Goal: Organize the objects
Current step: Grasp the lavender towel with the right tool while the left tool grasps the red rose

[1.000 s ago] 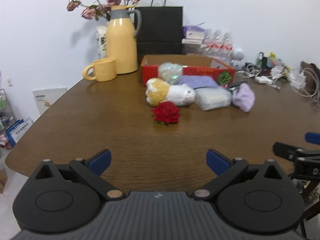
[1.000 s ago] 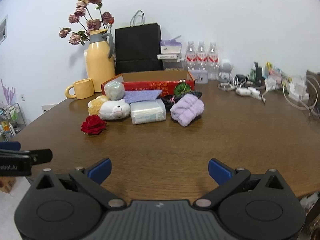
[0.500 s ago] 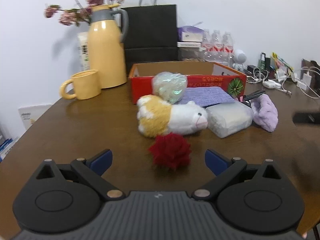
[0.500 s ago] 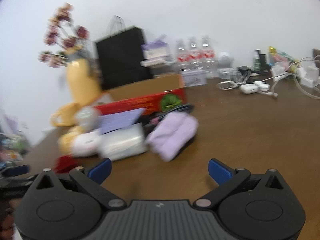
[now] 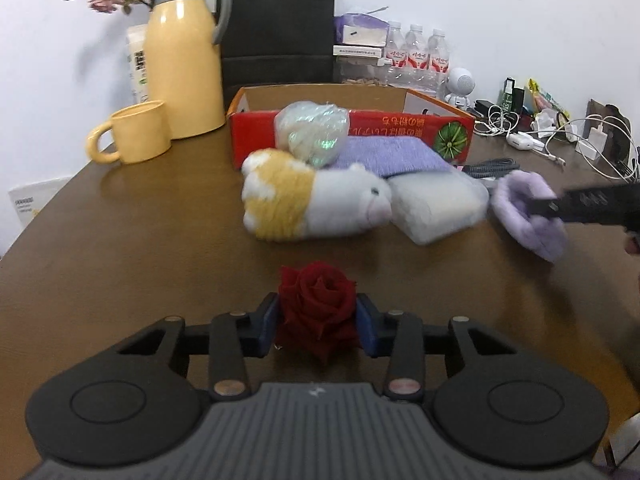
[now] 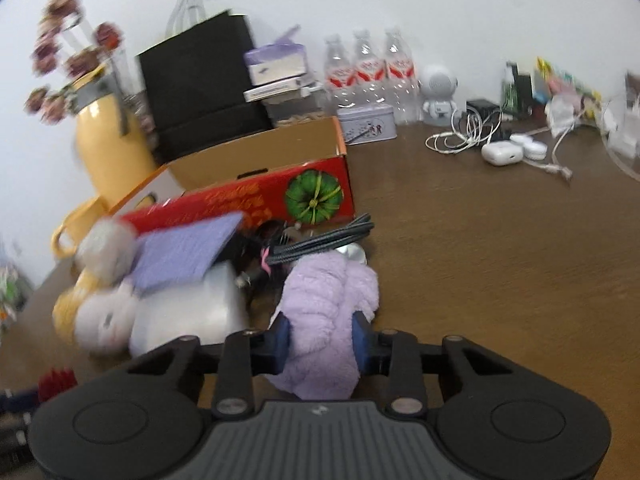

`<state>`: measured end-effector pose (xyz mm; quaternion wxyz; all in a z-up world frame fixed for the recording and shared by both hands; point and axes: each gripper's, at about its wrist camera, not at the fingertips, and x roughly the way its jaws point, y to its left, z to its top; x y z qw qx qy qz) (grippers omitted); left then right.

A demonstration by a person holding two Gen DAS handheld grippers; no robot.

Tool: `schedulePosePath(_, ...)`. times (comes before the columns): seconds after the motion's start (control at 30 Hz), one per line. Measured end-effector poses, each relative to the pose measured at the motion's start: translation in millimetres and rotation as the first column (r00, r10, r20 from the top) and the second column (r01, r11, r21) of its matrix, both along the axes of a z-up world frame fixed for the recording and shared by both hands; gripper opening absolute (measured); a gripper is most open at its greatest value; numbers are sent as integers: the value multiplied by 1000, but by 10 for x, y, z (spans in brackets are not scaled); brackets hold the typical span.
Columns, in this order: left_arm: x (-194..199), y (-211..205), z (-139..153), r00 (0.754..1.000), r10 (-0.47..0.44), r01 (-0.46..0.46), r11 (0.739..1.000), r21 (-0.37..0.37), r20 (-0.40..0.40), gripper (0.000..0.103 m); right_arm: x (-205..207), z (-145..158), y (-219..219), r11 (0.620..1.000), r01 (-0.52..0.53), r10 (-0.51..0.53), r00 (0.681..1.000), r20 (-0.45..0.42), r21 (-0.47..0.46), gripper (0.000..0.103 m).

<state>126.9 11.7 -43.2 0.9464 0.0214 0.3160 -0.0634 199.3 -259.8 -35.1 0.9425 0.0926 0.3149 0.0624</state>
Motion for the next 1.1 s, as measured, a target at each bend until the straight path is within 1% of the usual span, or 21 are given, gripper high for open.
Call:
schedulePosePath(0.07,-203,17,29,1000,23,-23,1000,12,5,38,-306,-25,-33,1000,-20,20,1000,-2,-13,26)
schedulePosePath(0.2,-497,55,113,999,53,-53,999,-6,14,36,-953,-38,-110,999,-37,37,999,4,-22,25)
schedulePosePath(0.33,-612,48,248,997,66,-65,998,-13,50,35,-1349,30,-144,997,-60,61,998,27,-38,23)
schedulePosePath(0.47,-581,22,370,995,56,-54,998,-26,88,33,-1465,103,-211,998,-44,46,996,72,-34,21)
schedulePosePath(0.57,-451,49,493,992,43,-39,999,-33,115,33,-1461,196,-262,998,-52,56,993,103,-45,18)
schedulePosePath(0.6,-381,80,554,992,40,-35,998,-43,118,33,-1431,243,-270,997,-59,65,991,115,-58,18)
schedulePosePath(0.63,-282,130,642,994,27,-19,997,-74,111,33,-1386,286,-273,996,-62,70,989,127,-70,18)
schedulePosePath(0.7,-47,239,843,995,-7,22,988,-154,96,32,-1275,420,-275,992,-80,96,983,155,-102,18)
schedulePosePath(0.73,67,264,940,994,-24,41,986,-163,105,32,-1195,520,-283,989,-92,112,978,177,-115,18)
schedulePosePath(0.8,380,274,1162,987,-55,76,988,-135,151,32,-971,730,-283,981,-126,157,962,223,-145,18)
schedulePosePath(0.87,835,247,1358,983,-65,82,992,-97,172,32,-607,946,-230,969,-156,203,945,258,-193,18)
schedulePosePath(0.93,1406,194,1489,985,-66,79,994,-74,160,32,-90,1147,-161,958,-189,245,929,276,-216,18)
schedulePosePath(0.97,1694,156,1506,987,-67,76,995,-61,145,33,219,1231,-112,954,-204,260,926,274,-218,18)
schedulePosePath(1.0,2001,117,1506,992,-55,61,997,-55,114,33,539,1287,-40,949,-225,278,926,255,-220,18)
schedulePosePath(1.07,2659,34,1427,999,-28,28,1000,-14,35,33,1181,1309,116,946,-238,283,936,207,-220,18)
schedulePosePath(1.1,2953,15,1360,1000,11,-11,1000,1,-3,33,1570,1276,225,943,-228,271,949,161,-242,18)
